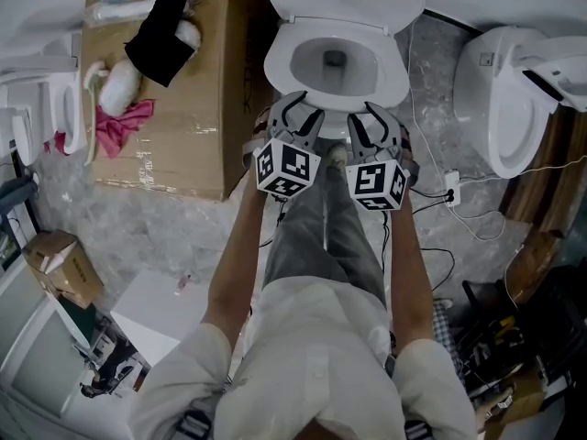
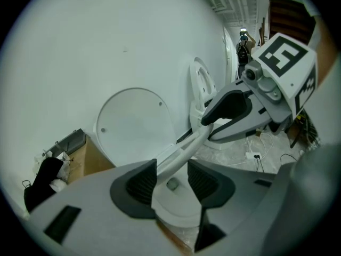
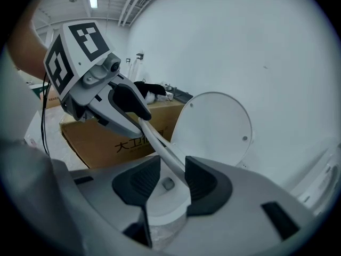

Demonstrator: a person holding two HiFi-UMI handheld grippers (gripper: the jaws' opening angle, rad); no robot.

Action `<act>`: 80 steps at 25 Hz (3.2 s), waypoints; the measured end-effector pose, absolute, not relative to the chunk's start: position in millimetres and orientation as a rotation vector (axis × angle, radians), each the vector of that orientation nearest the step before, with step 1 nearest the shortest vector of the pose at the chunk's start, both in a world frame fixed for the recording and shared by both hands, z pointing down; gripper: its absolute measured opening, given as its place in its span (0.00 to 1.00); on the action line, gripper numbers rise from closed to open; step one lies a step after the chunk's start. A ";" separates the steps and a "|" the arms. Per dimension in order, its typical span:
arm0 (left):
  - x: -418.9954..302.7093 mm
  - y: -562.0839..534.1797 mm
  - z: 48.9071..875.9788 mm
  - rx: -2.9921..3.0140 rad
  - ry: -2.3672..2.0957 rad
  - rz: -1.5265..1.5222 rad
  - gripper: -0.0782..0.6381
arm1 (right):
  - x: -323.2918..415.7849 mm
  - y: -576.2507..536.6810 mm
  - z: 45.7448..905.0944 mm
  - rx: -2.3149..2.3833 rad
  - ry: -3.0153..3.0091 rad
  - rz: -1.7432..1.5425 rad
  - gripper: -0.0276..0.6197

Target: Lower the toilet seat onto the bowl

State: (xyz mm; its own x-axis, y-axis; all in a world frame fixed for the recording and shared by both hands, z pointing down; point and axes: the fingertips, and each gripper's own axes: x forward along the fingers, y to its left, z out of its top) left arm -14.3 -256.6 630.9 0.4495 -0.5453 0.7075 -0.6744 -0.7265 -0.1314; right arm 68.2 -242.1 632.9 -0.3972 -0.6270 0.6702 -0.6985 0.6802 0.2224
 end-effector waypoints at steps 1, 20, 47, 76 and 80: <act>-14.6 -253.8 633.0 2.524 -1.071 1.143 0.38 | 67.8 -239.3 634.9 1.010 -2.132 0.124 0.28; -18.4 -210.5 671.3 2.507 -1.050 1.186 0.39 | 65.3 -197.2 674.8 0.959 -2.149 0.159 0.30; -20.1 -166.8 726.9 2.515 -0.960 1.251 0.41 | 64.9 -153.8 731.0 0.911 -2.123 0.132 0.32; -21.3 -130.0 800.0 2.490 -0.869 1.360 0.44 | 62.8 -116.5 806.2 0.796 -2.103 0.125 0.35; -20.5 -125.4 810.9 2.480 -0.844 1.371 0.44 | 63.6 -112.3 818.5 0.759 -2.096 0.125 0.36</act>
